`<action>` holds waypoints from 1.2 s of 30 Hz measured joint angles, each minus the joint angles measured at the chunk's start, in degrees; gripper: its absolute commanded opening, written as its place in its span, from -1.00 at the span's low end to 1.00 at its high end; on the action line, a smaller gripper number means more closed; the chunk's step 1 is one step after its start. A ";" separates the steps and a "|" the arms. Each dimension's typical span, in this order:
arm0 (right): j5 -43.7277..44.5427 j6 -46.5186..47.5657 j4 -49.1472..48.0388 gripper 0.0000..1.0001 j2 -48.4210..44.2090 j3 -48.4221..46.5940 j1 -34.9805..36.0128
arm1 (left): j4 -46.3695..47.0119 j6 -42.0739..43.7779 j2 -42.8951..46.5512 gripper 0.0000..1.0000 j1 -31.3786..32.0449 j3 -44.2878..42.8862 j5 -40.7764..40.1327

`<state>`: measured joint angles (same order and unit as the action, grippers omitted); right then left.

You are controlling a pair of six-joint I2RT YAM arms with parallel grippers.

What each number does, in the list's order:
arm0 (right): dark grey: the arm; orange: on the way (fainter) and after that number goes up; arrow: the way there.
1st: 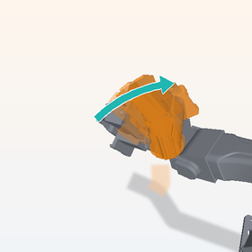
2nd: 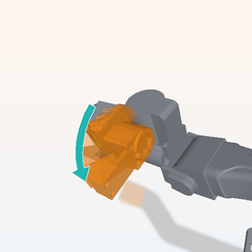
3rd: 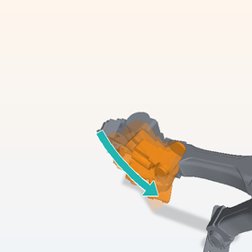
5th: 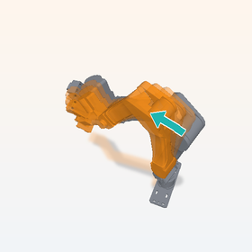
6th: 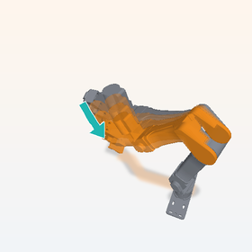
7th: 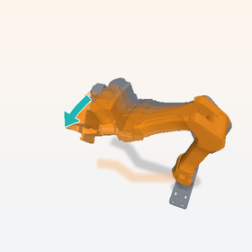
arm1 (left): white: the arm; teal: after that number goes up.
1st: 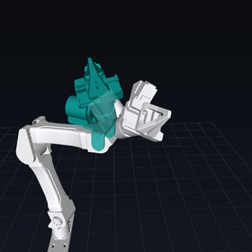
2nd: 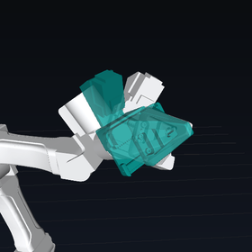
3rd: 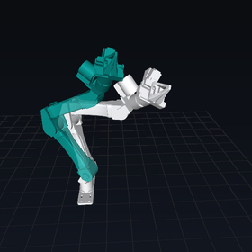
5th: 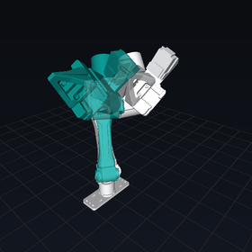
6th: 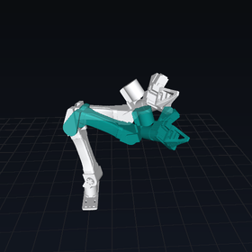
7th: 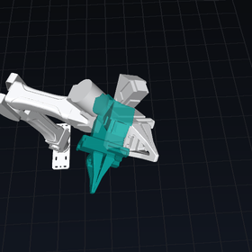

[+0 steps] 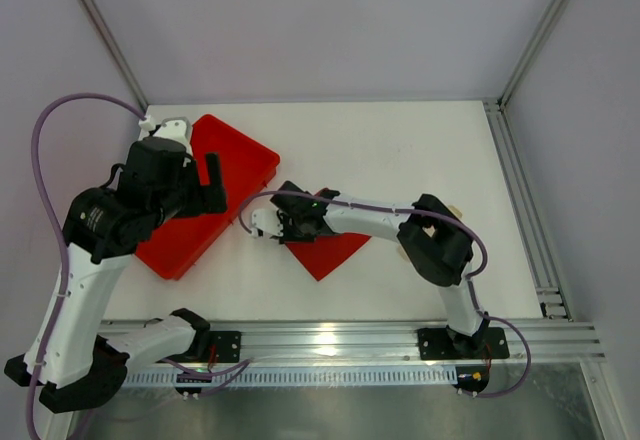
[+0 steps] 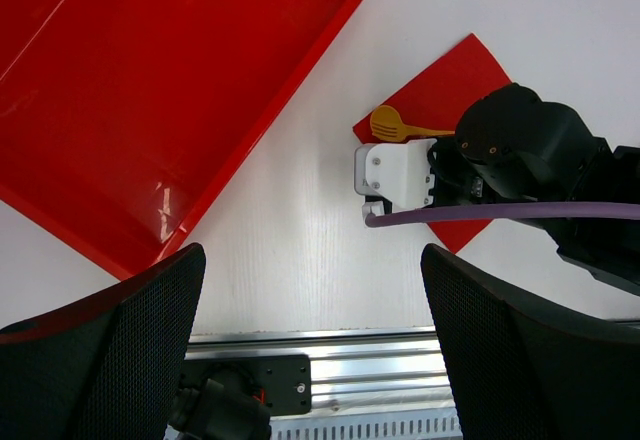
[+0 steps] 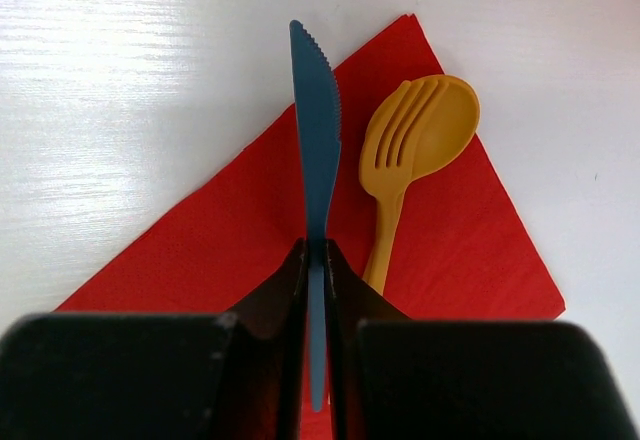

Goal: Place the utensils on the paper napkin and roll it up
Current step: Place the utensils on the napkin.

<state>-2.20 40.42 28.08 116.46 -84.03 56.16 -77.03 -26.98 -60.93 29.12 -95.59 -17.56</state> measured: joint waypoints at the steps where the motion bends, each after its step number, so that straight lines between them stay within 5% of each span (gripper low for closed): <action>1: 0.15 0.00 -0.07 -0.78 0.15 0.00 0.00 | 0.00 0.00 0.04 0.81 0.00 0.00 0.00; 36: 1.64 -0.52 -1.90 -0.51 2.10 -0.72 -0.52 | 0.00 -0.02 0.07 0.81 0.00 0.00 0.02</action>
<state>-0.56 39.90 26.17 118.56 -84.75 55.64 -77.03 -27.00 -60.86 29.12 -95.59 -17.54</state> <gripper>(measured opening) 0.238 0.902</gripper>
